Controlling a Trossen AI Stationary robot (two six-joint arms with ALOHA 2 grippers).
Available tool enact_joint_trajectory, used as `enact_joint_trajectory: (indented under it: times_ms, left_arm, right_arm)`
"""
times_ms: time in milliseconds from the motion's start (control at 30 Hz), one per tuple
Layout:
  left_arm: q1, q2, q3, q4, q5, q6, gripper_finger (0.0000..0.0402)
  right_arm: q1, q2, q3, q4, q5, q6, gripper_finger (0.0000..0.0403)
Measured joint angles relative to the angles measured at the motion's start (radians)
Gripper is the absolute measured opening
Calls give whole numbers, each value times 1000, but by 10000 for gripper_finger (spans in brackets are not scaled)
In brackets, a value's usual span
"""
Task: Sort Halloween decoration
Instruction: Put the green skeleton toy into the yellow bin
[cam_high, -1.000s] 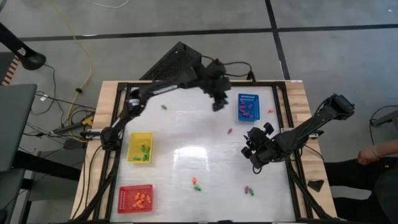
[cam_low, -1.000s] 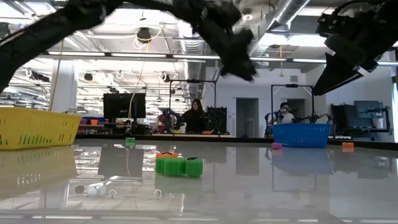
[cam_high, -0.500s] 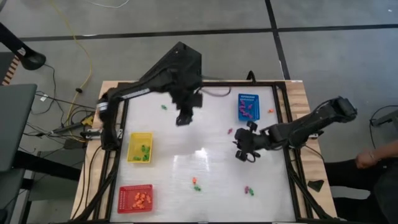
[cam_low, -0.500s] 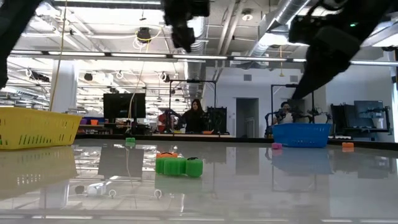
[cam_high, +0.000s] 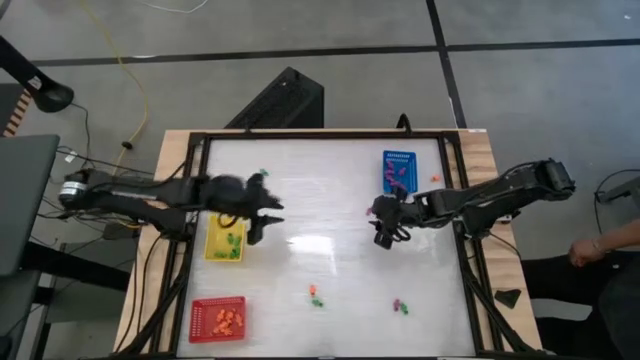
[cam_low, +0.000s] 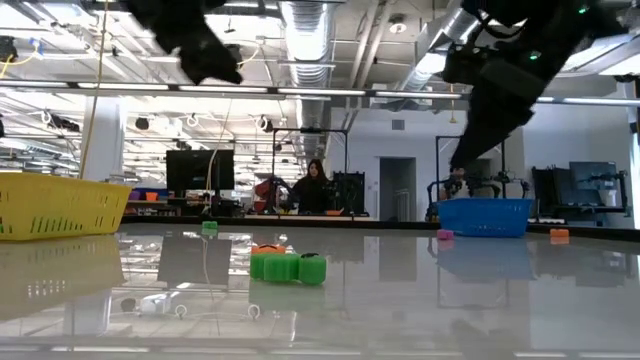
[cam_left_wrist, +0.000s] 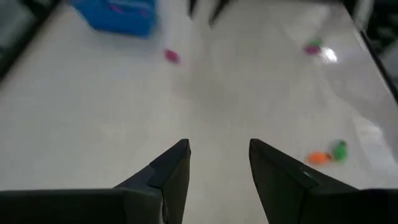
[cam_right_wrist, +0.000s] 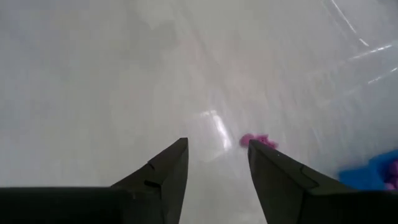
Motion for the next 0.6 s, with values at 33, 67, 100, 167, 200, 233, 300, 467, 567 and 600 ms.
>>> enact_joint_trajectory:
  times_ms: [33, 67, 100, 167, 200, 233, 300, 467, 567, 600]
  left_arm:
    - [-25, -54, -67, 62, -56, -23, 155]
    - [-48, -102, -133, 129, -108, -40, 155]
    - [-66, -144, -193, 200, -149, -53, 155]
    - [-91, -220, -318, 341, -184, -65, 155]
    - [-99, -241, -370, 416, -185, -71, 155]
    - [-103, -260, -417, 492, -175, -74, 155]
    - [-110, -287, -492, 613, -148, -76, 155]
    - [-128, -289, -563, 744, -108, -69, 155]
    - [-133, -288, -563, 749, -102, -45, 155]
    - [-133, -288, -563, 750, -96, -44, 155]
  right_arm:
    - [-7, 5, 0, 24, -11, -1, 201]
    - [-13, 21, 0, 58, -26, -1, 202]
    - [-18, 39, 0, 106, -50, -7, 202]
    - [-17, 79, 0, 188, -111, -40, 203]
    - [-12, 105, 0, 219, -138, -45, 203]
    - [-6, 127, 2, 247, -150, -45, 203]
    - [18, 178, 17, 271, -166, -44, 201]
    - [128, 336, 83, 443, -191, -84, 195]
    - [197, 448, 156, 523, -203, -112, 192]
    - [215, 483, 184, 532, -206, -119, 192]
